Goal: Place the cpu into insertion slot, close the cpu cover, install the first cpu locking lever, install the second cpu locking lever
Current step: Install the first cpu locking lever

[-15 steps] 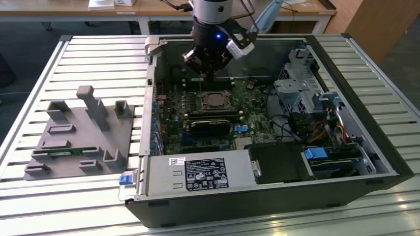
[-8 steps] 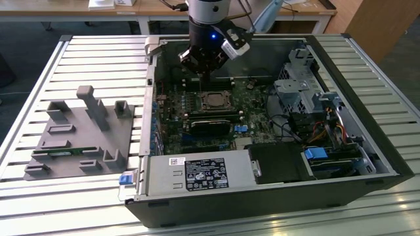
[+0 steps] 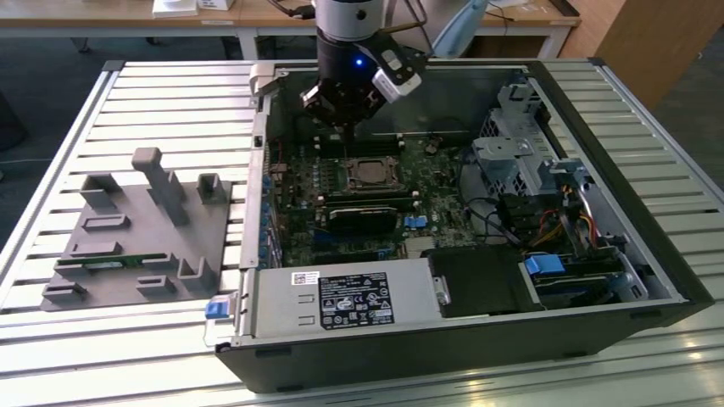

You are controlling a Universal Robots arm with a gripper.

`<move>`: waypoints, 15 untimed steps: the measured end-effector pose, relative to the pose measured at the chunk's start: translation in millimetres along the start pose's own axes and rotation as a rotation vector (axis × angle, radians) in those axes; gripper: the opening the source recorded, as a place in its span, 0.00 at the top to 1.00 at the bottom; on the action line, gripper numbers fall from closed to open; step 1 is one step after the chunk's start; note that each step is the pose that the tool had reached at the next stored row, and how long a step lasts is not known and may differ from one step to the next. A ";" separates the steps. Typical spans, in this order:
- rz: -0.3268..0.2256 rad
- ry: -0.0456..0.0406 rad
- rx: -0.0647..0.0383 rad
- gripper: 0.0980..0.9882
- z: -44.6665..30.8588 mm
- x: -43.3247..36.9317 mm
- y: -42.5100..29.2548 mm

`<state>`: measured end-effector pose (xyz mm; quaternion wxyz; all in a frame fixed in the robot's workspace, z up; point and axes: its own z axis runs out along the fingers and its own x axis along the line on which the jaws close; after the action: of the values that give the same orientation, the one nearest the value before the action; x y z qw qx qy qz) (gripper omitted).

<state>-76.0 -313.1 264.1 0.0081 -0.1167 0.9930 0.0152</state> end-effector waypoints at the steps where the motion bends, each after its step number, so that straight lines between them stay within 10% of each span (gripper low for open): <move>1: 0.003 -0.0007 0.000 0.99 0.0 1.8 0.5; 15: 0.044 -0.0038 0.001 0.99 3.6 9.1 14.0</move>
<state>-88.1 -301.5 260.7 0.0098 -0.0946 0.9954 0.0150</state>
